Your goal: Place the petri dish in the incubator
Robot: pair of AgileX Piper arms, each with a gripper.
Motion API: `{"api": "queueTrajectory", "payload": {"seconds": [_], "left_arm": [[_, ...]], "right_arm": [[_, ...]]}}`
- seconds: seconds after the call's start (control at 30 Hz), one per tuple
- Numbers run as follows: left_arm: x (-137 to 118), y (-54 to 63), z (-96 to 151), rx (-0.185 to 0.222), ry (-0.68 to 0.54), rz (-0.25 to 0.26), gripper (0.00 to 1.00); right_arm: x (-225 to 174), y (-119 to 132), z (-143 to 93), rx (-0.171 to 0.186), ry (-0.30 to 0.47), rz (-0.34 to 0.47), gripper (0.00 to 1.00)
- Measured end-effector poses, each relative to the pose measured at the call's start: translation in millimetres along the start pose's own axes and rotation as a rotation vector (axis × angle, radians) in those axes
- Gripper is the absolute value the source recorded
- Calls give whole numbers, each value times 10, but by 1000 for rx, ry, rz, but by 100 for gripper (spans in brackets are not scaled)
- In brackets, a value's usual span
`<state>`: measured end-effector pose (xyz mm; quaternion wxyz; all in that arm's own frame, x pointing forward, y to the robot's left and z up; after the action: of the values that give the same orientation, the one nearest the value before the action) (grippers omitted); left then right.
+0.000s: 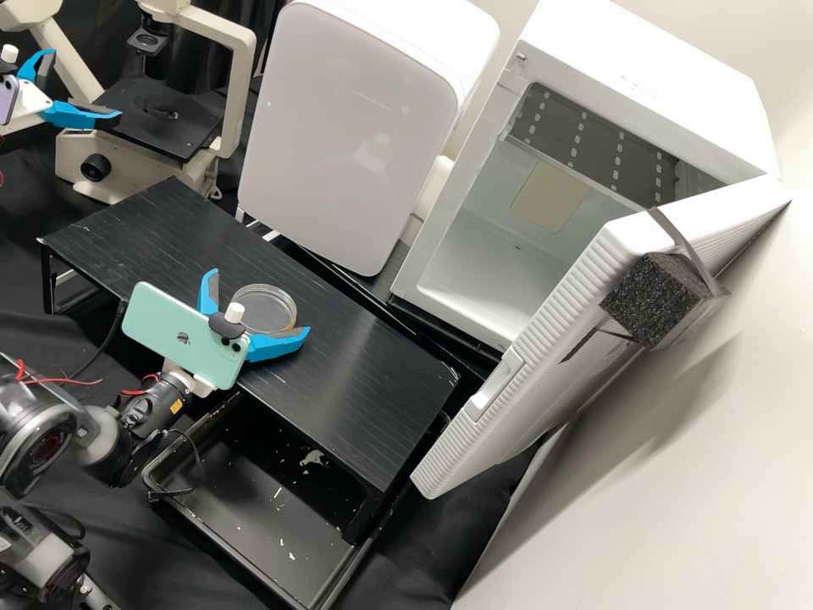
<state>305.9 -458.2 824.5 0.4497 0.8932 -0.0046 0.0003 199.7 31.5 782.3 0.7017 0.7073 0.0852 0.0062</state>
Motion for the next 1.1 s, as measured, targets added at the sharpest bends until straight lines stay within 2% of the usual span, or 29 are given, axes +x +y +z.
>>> {"api": "queueTrajectory", "payload": {"seconds": [0.17,0.4,0.43,1.1], "left_arm": [[0,0,0,0,0,0,100],[0,0,0,0,0,0,100],[0,0,0,0,0,0,100],[0,0,0,0,0,0,100]], "right_arm": [[15,-23,21,-23,-11,-8,100],[27,4,33,-23,-16,5,100],[27,4,33,-23,-16,5,0],[26,20,49,-23,-25,14,0]]}}
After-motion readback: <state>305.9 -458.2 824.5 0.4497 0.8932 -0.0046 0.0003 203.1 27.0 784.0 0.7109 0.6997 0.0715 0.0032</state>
